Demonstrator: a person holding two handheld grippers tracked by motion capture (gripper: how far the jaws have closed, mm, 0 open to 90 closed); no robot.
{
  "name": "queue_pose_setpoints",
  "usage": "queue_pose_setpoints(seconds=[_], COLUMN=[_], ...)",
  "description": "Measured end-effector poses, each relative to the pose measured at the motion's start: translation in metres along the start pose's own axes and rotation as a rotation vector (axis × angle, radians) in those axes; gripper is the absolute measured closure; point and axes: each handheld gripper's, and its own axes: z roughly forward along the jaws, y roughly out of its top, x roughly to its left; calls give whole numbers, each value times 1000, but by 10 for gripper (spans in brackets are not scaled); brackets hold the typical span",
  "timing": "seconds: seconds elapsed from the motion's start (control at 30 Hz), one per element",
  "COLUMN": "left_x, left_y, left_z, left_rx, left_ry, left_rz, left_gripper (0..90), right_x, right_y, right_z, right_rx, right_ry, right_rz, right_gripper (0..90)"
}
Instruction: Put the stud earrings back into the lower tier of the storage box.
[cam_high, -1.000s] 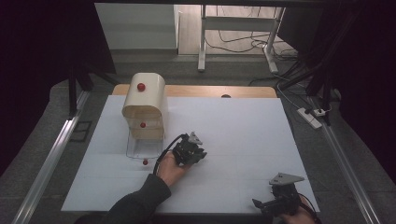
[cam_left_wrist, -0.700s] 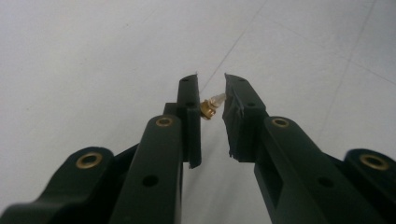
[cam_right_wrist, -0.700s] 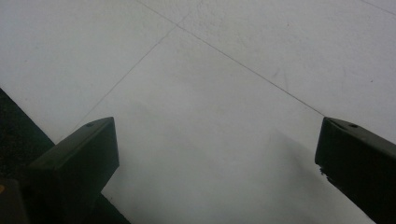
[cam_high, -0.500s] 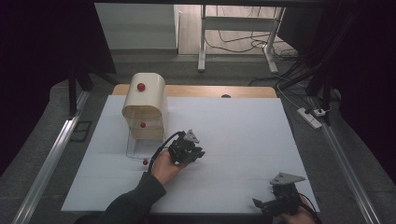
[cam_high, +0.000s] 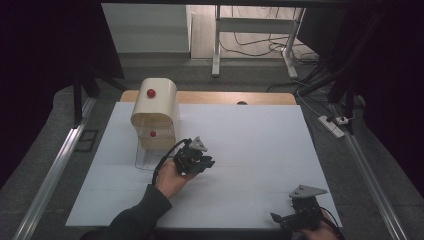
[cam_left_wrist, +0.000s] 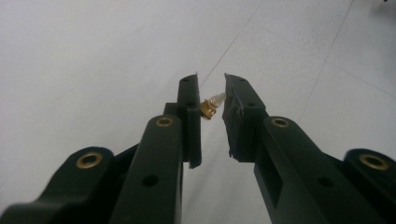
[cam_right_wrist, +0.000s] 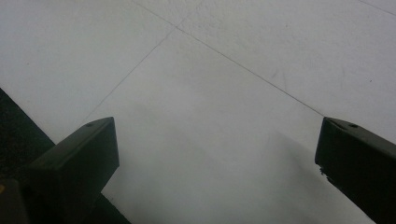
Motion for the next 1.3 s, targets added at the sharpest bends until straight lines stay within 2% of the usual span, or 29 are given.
queue_pose_setpoints(seconds=[0.47,0.87,1.1,1.3], left_x=[11,24,33,39], left_y=[-11,-30,-42,-52], left_z=[-29,-54,-72,-83], left_rx=[-34,-47,-78,-88], left_ry=[8,48,77,99], left_rz=[-49,-92,-141,-166], left_gripper=[759,760,759,760], right_x=[0,0,0,0], right_y=[0,0,0,0], right_z=[0,0,0,0], right_rx=[0,0,1,0], right_ry=[0,1,0,-1], right_rz=[2,0,0,-3], right_gripper=[0,0,0,0])
